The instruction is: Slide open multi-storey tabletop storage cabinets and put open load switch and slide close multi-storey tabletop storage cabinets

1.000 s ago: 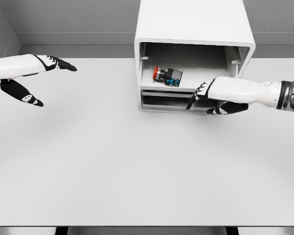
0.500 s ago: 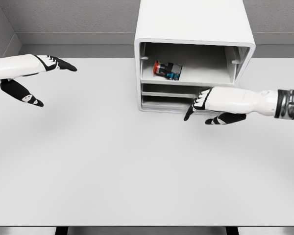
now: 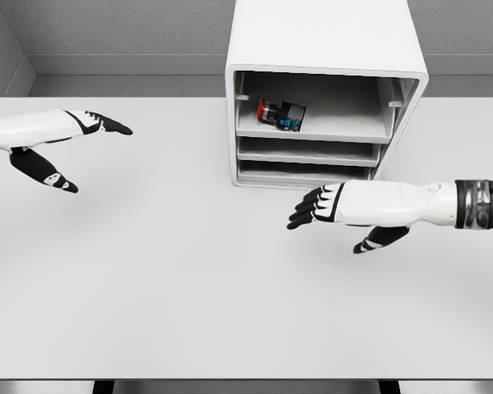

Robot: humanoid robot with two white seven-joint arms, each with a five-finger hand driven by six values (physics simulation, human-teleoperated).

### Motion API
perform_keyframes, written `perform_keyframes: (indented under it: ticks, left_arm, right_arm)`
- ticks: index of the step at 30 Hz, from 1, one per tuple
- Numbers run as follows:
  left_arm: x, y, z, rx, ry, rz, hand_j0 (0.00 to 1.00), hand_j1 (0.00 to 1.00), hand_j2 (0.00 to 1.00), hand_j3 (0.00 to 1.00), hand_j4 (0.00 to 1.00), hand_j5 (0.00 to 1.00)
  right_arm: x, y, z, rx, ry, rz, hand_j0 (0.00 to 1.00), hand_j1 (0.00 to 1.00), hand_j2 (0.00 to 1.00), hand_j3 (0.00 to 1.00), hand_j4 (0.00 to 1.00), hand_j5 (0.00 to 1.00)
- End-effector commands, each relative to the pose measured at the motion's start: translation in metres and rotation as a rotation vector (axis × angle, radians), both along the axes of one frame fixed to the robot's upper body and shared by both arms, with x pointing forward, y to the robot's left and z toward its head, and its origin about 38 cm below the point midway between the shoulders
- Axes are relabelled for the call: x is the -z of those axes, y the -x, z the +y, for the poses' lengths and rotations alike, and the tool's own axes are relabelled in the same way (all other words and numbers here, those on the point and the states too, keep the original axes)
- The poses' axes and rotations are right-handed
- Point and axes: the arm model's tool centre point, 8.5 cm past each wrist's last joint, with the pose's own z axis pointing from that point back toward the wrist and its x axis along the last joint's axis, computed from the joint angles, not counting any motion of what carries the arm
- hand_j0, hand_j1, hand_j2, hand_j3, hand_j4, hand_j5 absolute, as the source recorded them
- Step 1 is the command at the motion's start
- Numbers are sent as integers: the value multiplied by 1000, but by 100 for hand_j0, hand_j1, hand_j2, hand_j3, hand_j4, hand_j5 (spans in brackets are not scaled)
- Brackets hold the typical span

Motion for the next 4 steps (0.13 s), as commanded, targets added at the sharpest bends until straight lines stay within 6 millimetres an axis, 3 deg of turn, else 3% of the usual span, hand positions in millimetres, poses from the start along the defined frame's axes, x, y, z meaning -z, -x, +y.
perform_keyframes:
  ticks: [1, 4]
  left_arm:
    - [-1, -1, 0, -2, 8, 2, 100, 100, 100, 100, 100, 100]
    - [0, -1, 0, -4, 8, 4, 100, 100, 100, 100, 100, 100]
  right_arm:
    - [-1, -1, -1, 4, -4, 2, 100, 100, 100, 100, 100, 100]
    - [0, -1, -1, 6, -3, 4, 100, 100, 100, 100, 100, 100]
